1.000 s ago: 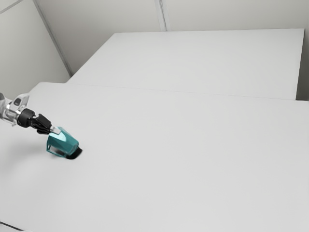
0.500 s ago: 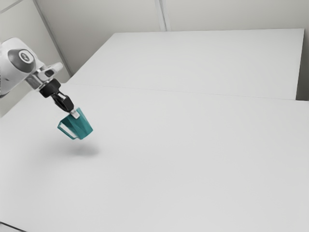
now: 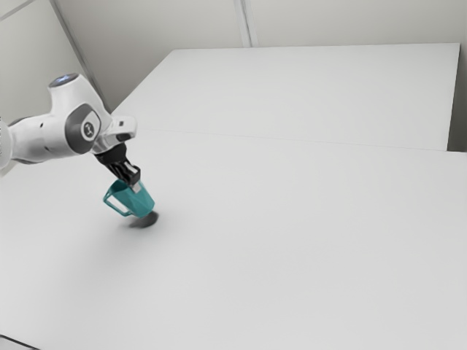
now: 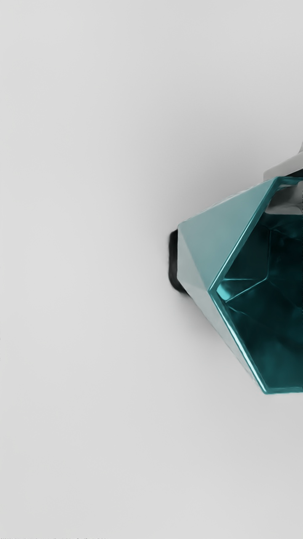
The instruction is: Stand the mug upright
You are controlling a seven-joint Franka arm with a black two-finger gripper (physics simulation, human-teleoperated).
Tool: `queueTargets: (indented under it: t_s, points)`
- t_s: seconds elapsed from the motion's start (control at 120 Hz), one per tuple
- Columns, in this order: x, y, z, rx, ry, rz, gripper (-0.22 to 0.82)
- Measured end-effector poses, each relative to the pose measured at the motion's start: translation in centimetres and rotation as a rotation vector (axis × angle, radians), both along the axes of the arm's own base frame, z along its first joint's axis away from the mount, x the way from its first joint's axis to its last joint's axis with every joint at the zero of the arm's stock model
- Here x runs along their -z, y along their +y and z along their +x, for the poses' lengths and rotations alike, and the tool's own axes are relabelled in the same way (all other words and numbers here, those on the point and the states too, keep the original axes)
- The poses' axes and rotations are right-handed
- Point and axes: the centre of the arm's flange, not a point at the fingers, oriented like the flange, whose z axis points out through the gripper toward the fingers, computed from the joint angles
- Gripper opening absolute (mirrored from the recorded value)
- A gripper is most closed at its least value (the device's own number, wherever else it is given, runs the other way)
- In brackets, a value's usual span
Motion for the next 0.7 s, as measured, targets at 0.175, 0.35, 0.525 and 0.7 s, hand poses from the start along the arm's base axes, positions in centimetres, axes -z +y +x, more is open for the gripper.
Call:
queueTargets:
  t_s: [0.175, 0.35, 0.525, 0.7]
  points:
    - [0.8, -1.4, 0.8, -0.033, -0.021, 0.039, -0.18]
    - [2.7, -2.3, 1.4, -0.070, -0.005, 0.053, -0.18]
    - [3.6, -2.5, 1.7, -0.112, 0.003, 0.057, -0.17]
    - [3.0, -3.6, 2.0, -0.124, -0.009, 0.058, 0.17]
